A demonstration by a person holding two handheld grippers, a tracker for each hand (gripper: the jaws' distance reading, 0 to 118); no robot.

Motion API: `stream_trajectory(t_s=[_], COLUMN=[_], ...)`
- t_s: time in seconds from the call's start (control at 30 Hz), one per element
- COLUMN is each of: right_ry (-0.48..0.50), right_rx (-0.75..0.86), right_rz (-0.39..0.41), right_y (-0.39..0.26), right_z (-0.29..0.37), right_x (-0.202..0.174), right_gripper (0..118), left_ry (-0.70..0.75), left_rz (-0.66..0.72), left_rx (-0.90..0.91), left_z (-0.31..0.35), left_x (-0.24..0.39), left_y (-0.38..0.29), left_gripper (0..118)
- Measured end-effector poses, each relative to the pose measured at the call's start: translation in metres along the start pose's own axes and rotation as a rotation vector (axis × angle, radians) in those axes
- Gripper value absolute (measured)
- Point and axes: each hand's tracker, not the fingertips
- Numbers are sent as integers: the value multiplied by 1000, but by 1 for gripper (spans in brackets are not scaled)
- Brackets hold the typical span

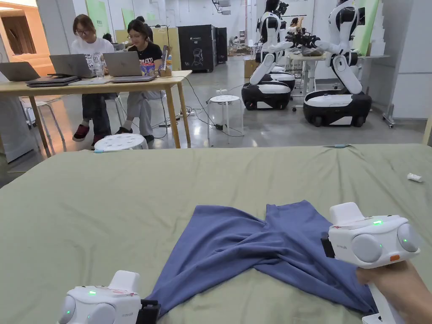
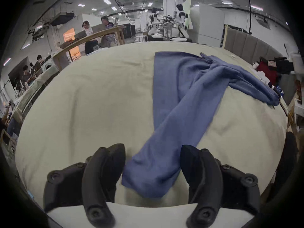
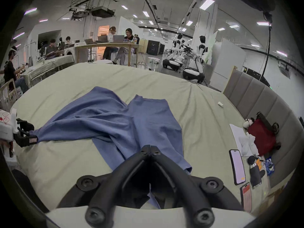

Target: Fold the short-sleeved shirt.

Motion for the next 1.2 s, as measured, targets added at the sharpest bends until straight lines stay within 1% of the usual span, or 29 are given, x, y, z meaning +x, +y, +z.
stream_trajectory(t_s=[0.03, 0.07, 0.1, 0.13, 0.17, 0.27, 0.3, 0.4, 0.47, 0.63, 0.73, 0.8, 0.9, 0.93, 0.97, 1.03, 1.07, 1.1, 1.2], right_ry=[-1, -2, -3, -4, -8, -7, -7, -10, -14, -34, -39, -34, -34, -28, -7, 23, 34, 25, -41], right_rx=[-4, -6, -9, -12, -13, -18, -20, -21, -20, -11, -24, -40, -78, -105, -134, -160, -176, -196, -232], right_rz=[-1, -2, -3, -5, -10, -17, -20, -26, -27, -33, -32, -47, -59, -66, -82, -120, -122, -121, -70], right_y=[-1, -1, -2, -2, -1, -3, -4, -3, 2, 25, 50, 66, 83, 87, 89, 92, 93, 93, 92], right_z=[0, -1, -2, -3, 0, -1, -1, -3, -8, -14, -37, -58, -91, -103, -113, -136, -148, -163, -187], right_x=[0, 0, 0, 1, 1, 2, 1, 5, 9, 23, 36, 48, 64, 68, 71, 79, 83, 87, 89], right_gripper=[0, 0, 0, 0, 0, 0, 0, 0, 0, 0, 0, 0, 0, 9, 26, 66, 69, 68, 68], left_ry=[-2, -10, -20, -28, -40, -8, -9, -19, -33, -41, -47, -47, -49, -44, -40, -42, -54, -70, -81], left_rz=[6, 16, 24, 23, 17, -45, -34, 62, 75, 64, 41, 8, -39, -50, -61, -66, -62, -47, -30], left_rx=[0, -2, -4, -4, -2, -13, -13, -15, 47, 117, 144, 156, 139, 135, 129, 122, 118, 104, 91], left_z=[0, 0, 4, 6, 8, 8, 8, 8, 11, 17, 9, -2, -26, -34, -43, -56, -62, -68, -77], left_x=[1, 1, 6, 9, 11, 15, 15, 4, 2, 10, 21, 33, 50, 54, 60, 68, 71, 73, 78], left_y=[0, 1, 3, 4, 6, 10, 12, 25, 36, 80, 108, 125, 146, 151, 156, 162, 164, 167, 171], left_gripper=[50, 36, 18, 2, 2, 2, 2, 2, 2, 2, 2, 2, 2, 2, 2, 2, 2, 2, 2])
